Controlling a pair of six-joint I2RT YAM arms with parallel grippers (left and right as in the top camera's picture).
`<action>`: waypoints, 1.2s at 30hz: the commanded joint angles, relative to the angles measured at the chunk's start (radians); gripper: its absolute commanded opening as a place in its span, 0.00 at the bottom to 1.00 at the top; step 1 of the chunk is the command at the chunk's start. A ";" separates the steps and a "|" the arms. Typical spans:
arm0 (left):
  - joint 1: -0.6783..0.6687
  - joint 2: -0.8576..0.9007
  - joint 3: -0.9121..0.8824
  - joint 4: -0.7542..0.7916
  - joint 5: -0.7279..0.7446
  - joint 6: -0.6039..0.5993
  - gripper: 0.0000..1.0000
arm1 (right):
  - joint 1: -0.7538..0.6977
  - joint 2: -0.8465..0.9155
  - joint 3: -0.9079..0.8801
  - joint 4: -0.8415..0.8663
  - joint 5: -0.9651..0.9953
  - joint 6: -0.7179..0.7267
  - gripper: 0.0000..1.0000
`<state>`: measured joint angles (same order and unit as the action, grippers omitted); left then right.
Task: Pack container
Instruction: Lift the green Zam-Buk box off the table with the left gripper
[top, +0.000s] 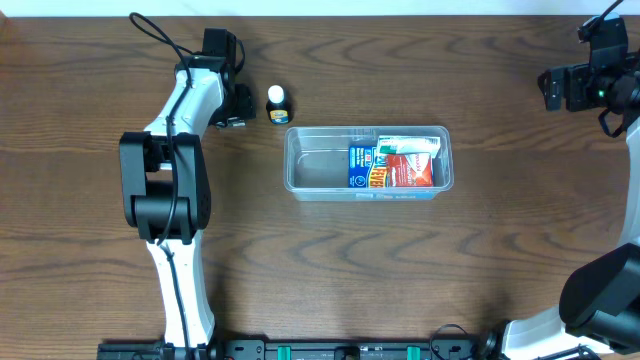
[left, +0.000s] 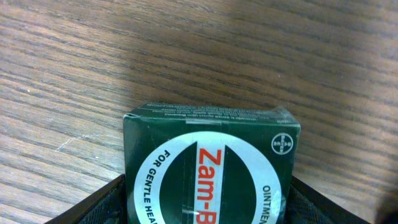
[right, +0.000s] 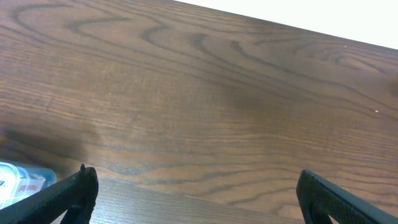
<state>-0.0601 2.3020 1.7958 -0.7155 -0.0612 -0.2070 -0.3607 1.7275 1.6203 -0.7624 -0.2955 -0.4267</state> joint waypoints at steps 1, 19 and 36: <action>0.004 -0.029 -0.007 -0.001 -0.022 -0.054 0.74 | -0.006 0.006 0.003 -0.001 -0.007 0.011 0.99; 0.005 -0.049 0.010 -0.069 -0.022 -0.053 0.50 | -0.006 0.006 0.003 -0.001 -0.007 0.011 0.99; -0.025 -0.418 0.034 -0.461 0.248 -0.053 0.50 | -0.006 0.006 0.003 -0.001 -0.007 0.011 0.99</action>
<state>-0.0650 1.9347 1.8050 -1.1419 0.0673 -0.2588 -0.3607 1.7275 1.6203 -0.7628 -0.2955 -0.4263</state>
